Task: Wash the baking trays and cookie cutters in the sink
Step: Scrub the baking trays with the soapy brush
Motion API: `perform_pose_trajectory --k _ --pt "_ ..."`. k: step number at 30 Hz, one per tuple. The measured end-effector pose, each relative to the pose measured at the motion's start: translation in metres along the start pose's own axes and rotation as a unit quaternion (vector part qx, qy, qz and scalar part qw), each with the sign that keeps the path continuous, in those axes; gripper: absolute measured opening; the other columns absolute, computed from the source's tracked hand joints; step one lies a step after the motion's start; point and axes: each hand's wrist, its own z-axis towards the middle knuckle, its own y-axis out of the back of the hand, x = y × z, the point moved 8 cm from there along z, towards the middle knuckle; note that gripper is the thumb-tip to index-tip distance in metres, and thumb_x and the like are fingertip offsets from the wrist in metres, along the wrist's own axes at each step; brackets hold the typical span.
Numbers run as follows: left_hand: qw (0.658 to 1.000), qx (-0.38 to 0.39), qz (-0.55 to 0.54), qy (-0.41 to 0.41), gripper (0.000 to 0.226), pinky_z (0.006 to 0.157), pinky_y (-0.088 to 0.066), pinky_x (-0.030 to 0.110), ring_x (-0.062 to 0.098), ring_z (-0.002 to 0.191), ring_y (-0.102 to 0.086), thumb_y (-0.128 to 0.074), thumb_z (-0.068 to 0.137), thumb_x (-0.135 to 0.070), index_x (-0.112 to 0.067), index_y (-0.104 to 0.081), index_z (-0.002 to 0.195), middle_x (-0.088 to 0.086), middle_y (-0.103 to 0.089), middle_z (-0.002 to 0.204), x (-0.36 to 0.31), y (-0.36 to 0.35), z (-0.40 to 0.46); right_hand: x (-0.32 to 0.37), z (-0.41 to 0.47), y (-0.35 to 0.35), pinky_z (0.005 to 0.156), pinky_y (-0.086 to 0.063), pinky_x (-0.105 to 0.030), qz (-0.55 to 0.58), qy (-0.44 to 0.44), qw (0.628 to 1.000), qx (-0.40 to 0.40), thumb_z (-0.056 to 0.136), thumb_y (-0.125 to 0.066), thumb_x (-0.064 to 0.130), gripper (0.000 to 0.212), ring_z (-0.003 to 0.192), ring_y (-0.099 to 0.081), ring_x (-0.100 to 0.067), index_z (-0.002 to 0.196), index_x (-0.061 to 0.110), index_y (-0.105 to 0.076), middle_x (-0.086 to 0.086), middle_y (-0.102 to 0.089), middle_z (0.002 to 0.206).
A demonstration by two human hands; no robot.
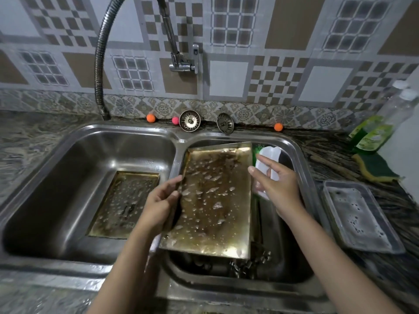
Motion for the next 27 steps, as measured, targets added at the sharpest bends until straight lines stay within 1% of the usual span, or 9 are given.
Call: perform_pose_trajectory --k 2,4,7,10,12,17,21,22,27 --pt "0.998 -0.049 0.005 -0.029 0.038 0.074 -0.053 0.026 0.015 0.090 -0.065 -0.044 0.094 0.007 -0.017 -0.063 0.115 0.003 -0.070 0.105 -0.014 0.033 0.000 0.001 -0.001 -0.005 0.069 -0.058 -0.027 -0.045 0.015 0.999 0.004 0.080 -0.076 0.012 0.060 0.112 -0.052 -0.002 0.132 0.033 -0.056 0.012 -0.049 0.132" --pt "0.995 -0.092 0.011 -0.032 0.037 0.080 -0.051 0.032 0.018 0.094 -0.062 -0.044 0.095 0.004 -0.021 -0.064 0.111 0.004 -0.068 0.107 -0.021 0.070 0.004 0.001 -0.003 -0.013 0.087 -0.054 -0.041 -0.092 0.036 0.995 0.012 0.077 -0.078 0.011 0.073 0.128 -0.047 -0.014 0.138 0.038 -0.047 0.031 -0.039 0.131" --pt "0.987 -0.162 0.005 -0.017 0.034 0.091 -0.046 0.044 0.024 0.100 -0.058 -0.044 0.096 0.001 -0.023 -0.064 0.110 0.009 -0.065 0.116 -0.023 0.128 0.016 -0.003 -0.014 -0.030 0.088 -0.055 -0.049 -0.136 0.047 0.989 0.009 0.075 -0.080 0.009 0.083 0.133 -0.043 -0.016 0.143 0.035 -0.040 0.046 -0.031 0.121" --pt "0.972 -0.232 0.029 -0.011 0.038 0.100 -0.045 0.040 0.019 0.106 -0.057 -0.044 0.096 0.003 -0.020 -0.060 0.121 0.005 -0.060 0.123 -0.024 0.182 0.029 -0.013 -0.030 -0.043 0.062 -0.061 -0.036 -0.155 0.005 0.988 -0.027 0.075 -0.079 0.008 0.084 0.120 -0.051 -0.017 0.143 0.035 -0.038 0.034 -0.033 0.131" --pt "0.967 -0.250 0.037 0.007 0.038 0.104 -0.043 0.041 0.018 0.111 -0.056 -0.045 0.095 0.002 -0.018 -0.058 0.124 0.001 -0.058 0.121 -0.016 0.210 0.041 -0.023 -0.038 -0.052 0.050 -0.057 -0.026 -0.159 -0.021 0.986 -0.041 0.075 -0.080 0.009 0.084 0.112 -0.052 -0.016 0.143 0.038 -0.039 0.028 -0.032 0.136" --pt "0.965 -0.243 0.059 0.082 0.031 0.103 -0.044 0.045 0.023 0.114 -0.056 -0.048 0.094 -0.003 -0.018 -0.059 0.119 0.004 -0.058 0.123 0.029 0.253 0.082 -0.046 -0.055 -0.069 0.051 -0.056 -0.025 -0.166 -0.068 0.980 -0.082 0.073 -0.081 0.011 0.084 0.104 -0.054 -0.014 0.142 0.037 -0.041 0.023 -0.038 0.134" --pt "0.960 -0.226 0.137 0.095 0.033 0.091 -0.049 0.032 0.023 0.107 -0.058 -0.045 0.092 0.002 -0.016 -0.061 0.114 0.007 -0.061 0.120 0.060 0.268 0.107 -0.053 -0.065 -0.075 0.054 -0.054 -0.029 -0.163 -0.073 0.976 -0.121 0.073 -0.081 0.007 0.081 0.099 -0.057 -0.015 0.140 0.034 -0.045 0.018 -0.047 0.127" --pt "0.958 -0.223 0.152 0.093 0.034 0.093 -0.048 0.032 0.025 0.109 -0.058 -0.044 0.091 0.004 -0.013 -0.060 0.116 0.009 -0.061 0.120 0.063 0.269 0.110 -0.054 -0.067 -0.075 0.055 -0.053 -0.028 -0.159 -0.076 0.976 -0.130 0.073 -0.080 0.006 0.081 0.102 -0.057 -0.016 0.140 0.034 -0.045 0.018 -0.046 0.130" --pt "0.945 -0.188 0.249 0.098 0.037 0.098 -0.044 0.039 0.028 0.109 -0.057 -0.052 0.087 0.001 -0.016 -0.057 0.119 0.007 -0.062 0.115 0.074 0.266 0.122 -0.055 -0.064 -0.073 0.042 -0.050 -0.017 -0.143 -0.080 0.973 -0.161 0.071 -0.082 0.007 0.079 0.102 -0.057 -0.020 0.139 0.027 -0.048 0.009 -0.051 0.130"
